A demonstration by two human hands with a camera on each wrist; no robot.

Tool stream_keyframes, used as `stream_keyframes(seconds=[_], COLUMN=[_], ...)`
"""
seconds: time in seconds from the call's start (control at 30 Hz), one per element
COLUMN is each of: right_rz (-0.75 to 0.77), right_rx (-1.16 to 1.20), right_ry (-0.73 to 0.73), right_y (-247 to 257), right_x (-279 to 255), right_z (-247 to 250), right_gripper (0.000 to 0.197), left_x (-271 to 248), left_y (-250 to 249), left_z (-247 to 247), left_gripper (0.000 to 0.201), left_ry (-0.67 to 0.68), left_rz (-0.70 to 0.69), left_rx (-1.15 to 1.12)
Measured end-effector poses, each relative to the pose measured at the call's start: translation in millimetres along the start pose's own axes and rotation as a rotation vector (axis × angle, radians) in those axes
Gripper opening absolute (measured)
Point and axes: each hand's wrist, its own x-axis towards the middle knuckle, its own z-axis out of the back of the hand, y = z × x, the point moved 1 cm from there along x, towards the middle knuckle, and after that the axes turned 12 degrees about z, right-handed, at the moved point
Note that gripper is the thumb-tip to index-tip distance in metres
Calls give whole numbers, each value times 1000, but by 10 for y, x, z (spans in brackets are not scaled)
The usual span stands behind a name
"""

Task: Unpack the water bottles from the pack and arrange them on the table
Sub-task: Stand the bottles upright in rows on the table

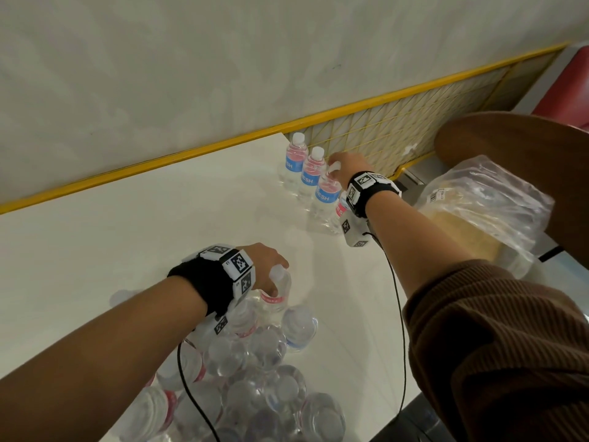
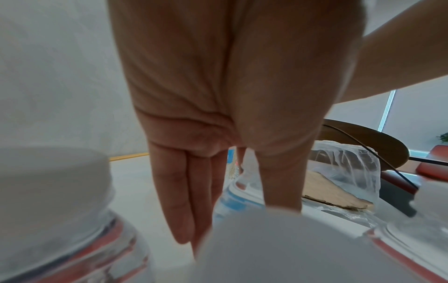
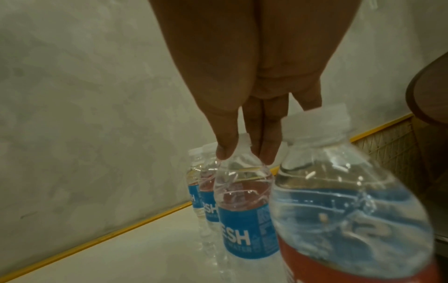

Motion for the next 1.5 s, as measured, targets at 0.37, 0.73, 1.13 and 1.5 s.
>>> stream_keyframes(seconds=[0.37,0.73,1.13,1.5], right_rz=[-92,42,88,25], right_rx=[153,273,448,571], right_ry=[-80,-69,-166,-214], right_y=[-497,-644,-793,-821], right_x=[-492,-480,-355,-363], right_z=[-26,-139,-232,-407], right_gripper=[43,45,36,51], left_x=[-12,279,530,713], left_y=[-30,-323,-271,-494], left_z=[42,287,350,500], left_gripper=[70,69,63,43], left_ry=[9,-40,-27,-24], left_rz=[-11,47,94,162], left_rx=[32,-63,-333,-747])
